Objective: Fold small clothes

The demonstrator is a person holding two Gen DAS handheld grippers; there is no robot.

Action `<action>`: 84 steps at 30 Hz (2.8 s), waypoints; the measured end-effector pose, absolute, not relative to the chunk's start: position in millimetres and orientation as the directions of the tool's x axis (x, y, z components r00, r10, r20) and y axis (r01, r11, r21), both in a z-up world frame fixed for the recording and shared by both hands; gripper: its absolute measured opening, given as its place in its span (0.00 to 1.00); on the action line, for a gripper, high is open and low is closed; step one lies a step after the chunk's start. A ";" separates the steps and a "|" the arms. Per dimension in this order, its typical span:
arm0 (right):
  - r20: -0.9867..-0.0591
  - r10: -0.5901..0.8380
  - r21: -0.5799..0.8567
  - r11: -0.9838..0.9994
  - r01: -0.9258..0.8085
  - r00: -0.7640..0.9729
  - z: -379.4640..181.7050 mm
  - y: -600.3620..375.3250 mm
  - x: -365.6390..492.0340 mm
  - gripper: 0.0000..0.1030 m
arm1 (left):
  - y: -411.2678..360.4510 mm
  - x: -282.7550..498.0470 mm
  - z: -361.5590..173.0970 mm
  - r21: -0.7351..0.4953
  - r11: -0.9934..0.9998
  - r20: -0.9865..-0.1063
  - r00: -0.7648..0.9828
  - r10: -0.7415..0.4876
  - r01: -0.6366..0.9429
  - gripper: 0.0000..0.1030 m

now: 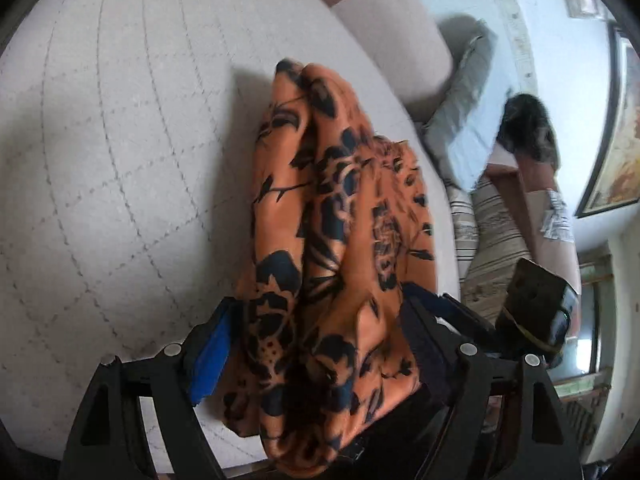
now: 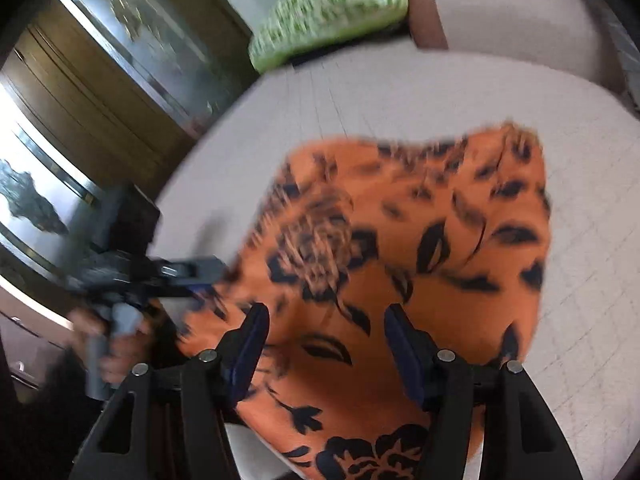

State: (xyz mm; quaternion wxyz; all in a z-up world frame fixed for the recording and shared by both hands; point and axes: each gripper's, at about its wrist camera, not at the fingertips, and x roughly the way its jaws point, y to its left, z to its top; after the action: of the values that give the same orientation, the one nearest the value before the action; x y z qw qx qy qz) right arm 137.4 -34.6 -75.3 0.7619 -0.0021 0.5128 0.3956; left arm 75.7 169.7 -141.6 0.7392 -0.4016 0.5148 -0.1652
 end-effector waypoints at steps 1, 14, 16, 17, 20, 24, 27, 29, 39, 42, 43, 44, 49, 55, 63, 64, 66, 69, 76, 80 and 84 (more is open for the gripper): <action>-0.786 0.600 0.405 0.682 -0.608 0.149 -80.4 -33.6 136.1 0.62 | 168.9 76.7 -142.9 -0.764 0.622 -0.628 0.417 -0.657 -0.171 0.77; -0.760 0.639 0.479 0.674 -0.562 0.119 -95.8 -50.5 139.2 0.62 | 195.3 76.2 -154.0 -0.822 0.523 -0.563 0.458 -0.688 -0.225 0.36; -0.761 0.637 0.474 0.674 -0.566 0.121 -95.1 -54.2 140.1 0.62 | 199.2 79.3 -126.1 -0.823 0.551 -0.535 0.523 -0.663 -0.142 0.62; -0.760 0.639 0.477 0.673 -0.565 0.120 -95.9 -55.7 141.2 0.62 | 201.4 84.6 -118.8 -0.827 0.548 -0.518 0.545 -0.659 -0.124 0.78; -0.747 0.655 0.491 0.661 -0.568 0.116 -99.1 -65.0 145.6 0.62 | 207.7 114.8 -118.5 -0.839 0.528 -0.509 0.536 -0.674 -0.132 0.80; -0.738 0.666 0.505 0.652 -0.566 0.109 -97.6 -67.3 144.1 0.62 | 198.8 152.6 -139.6 -0.800 0.568 -0.584 0.472 -0.660 -0.194 0.79; -0.729 0.676 0.516 0.646 -0.562 0.107 -99.0 -67.1 146.2 0.62 | 184.4 165.7 -145.3 -0.780 0.601 -0.610 0.430 -0.666 -0.174 0.31; -0.722 0.683 0.524 0.640 -0.561 0.105 -99.7 -69.8 146.2 0.62 | 181.8 166.4 -132.9 -0.770 0.625 -0.607 0.453 -0.654 -0.129 0.21; -0.711 0.697 0.550 0.633 -0.544 0.092 -102.6 -73.5 149.2 0.62 | 194.0 174.0 -160.6 -0.779 0.609 -0.603 0.444 -0.662 -0.150 0.27; -0.710 0.698 0.550 0.631 -0.547 0.091 -97.4 -74.6 147.7 0.64 | 195.9 162.4 -140.4 -0.788 0.604 -0.580 0.473 -0.664 -0.119 0.51; -0.700 0.708 0.566 0.628 -0.535 0.091 -93.7 -79.1 147.7 0.64 | 196.7 155.4 -133.8 -0.792 0.602 -0.569 0.482 -0.667 -0.102 0.64; -0.678 0.729 0.595 0.618 -0.514 0.091 -89.5 -85.7 148.2 0.64 | 195.7 146.6 -125.8 -0.783 0.615 -0.570 0.496 -0.654 -0.089 0.70; -0.551 0.794 0.687 0.606 -0.400 0.257 -65.4 -154.6 154.6 0.74 | 185.9 103.0 -100.4 -0.649 0.757 -0.663 0.546 -0.512 -0.079 0.72; -0.573 0.791 0.780 0.606 -0.154 0.212 -125.4 -191.4 180.2 0.75 | 146.2 94.2 -111.8 -0.504 0.860 -0.752 0.527 -0.395 -0.075 0.72; -0.613 0.778 0.758 0.628 -0.176 0.136 -146.6 -154.0 181.8 0.64 | 142.6 101.1 -133.8 -0.507 0.856 -0.781 0.476 -0.405 -0.105 0.45; -0.644 0.753 0.725 0.657 -0.205 0.133 -144.0 -146.2 179.2 0.54 | 141.5 101.4 -133.5 -0.504 0.857 -0.782 0.477 -0.401 -0.106 0.37; -0.687 0.711 0.675 0.701 -0.229 0.150 -141.4 -141.6 177.2 0.44 | 135.8 100.0 -127.7 -0.466 0.881 -0.791 0.486 -0.372 -0.086 0.29; -0.705 0.688 0.638 0.721 -0.270 0.172 -130.8 -139.6 171.3 0.38 | 116.1 99.7 -108.4 -0.396 0.917 -0.793 0.521 -0.315 -0.048 0.25; -0.676 0.684 0.572 0.721 -0.391 0.275 -64.8 -161.4 174.2 0.35 | 81.2 121.7 -48.2 -0.396 0.916 -0.709 0.615 -0.345 0.058 0.25; -0.652 0.676 0.536 0.732 -0.421 0.344 -21.7 -191.0 192.8 0.35 | 52.0 154.9 -20.9 -0.401 0.909 -0.661 0.651 -0.374 0.115 0.25; -0.641 0.661 0.511 0.746 -0.426 0.389 2.2 -222.4 219.7 0.35 | 26.6 180.5 -20.2 -0.392 0.911 -0.660 0.650 -0.377 0.131 0.25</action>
State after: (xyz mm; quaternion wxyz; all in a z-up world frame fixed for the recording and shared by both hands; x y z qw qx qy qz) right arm 219.7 -222.4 2.2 0.8227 0.1327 0.4432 0.3305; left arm 180.5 26.6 -20.2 0.8946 -0.1563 0.3937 -0.1420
